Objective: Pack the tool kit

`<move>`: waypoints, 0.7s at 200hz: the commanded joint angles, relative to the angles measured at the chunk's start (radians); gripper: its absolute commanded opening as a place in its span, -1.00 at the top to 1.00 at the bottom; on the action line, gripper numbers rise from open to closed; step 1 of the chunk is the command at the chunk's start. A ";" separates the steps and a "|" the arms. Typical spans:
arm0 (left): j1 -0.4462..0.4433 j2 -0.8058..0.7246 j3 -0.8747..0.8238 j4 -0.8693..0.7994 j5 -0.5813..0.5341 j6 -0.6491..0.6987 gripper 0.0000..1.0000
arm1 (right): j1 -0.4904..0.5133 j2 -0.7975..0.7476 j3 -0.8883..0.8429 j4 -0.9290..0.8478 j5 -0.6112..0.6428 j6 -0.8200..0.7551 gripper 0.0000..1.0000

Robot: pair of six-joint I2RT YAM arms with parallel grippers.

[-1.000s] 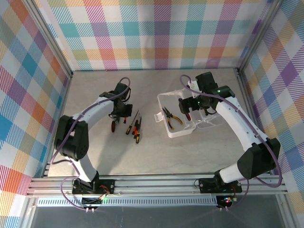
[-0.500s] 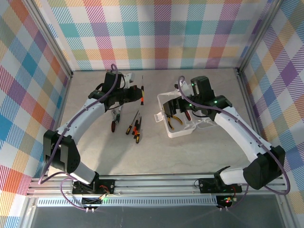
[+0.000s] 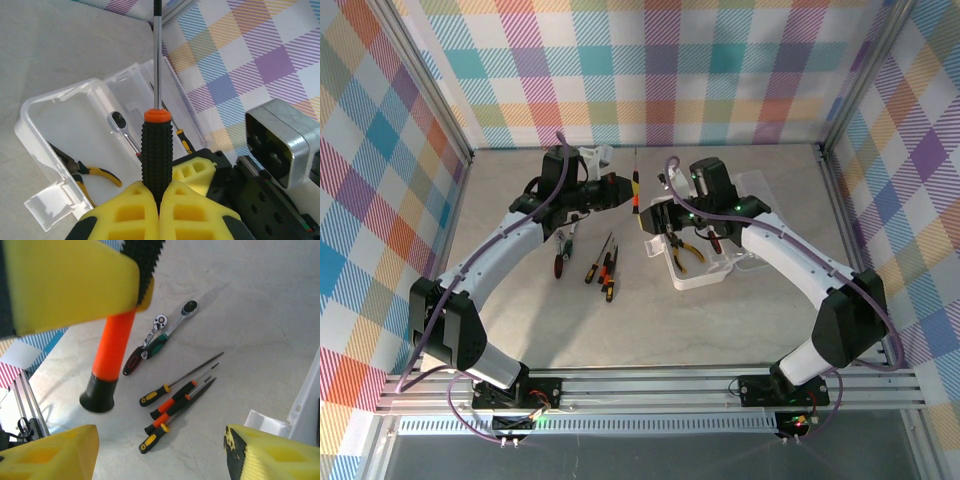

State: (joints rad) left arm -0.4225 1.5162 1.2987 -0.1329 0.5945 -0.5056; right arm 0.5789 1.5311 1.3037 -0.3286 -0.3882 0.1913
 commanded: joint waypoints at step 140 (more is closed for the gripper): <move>-0.016 -0.022 -0.041 0.093 0.064 -0.022 1.00 | 0.028 0.105 0.122 0.056 -0.056 0.033 0.50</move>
State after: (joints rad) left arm -0.4297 1.5158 1.2678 -0.0982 0.6155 -0.5095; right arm 0.6003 1.6157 1.3937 -0.2836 -0.4316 0.2226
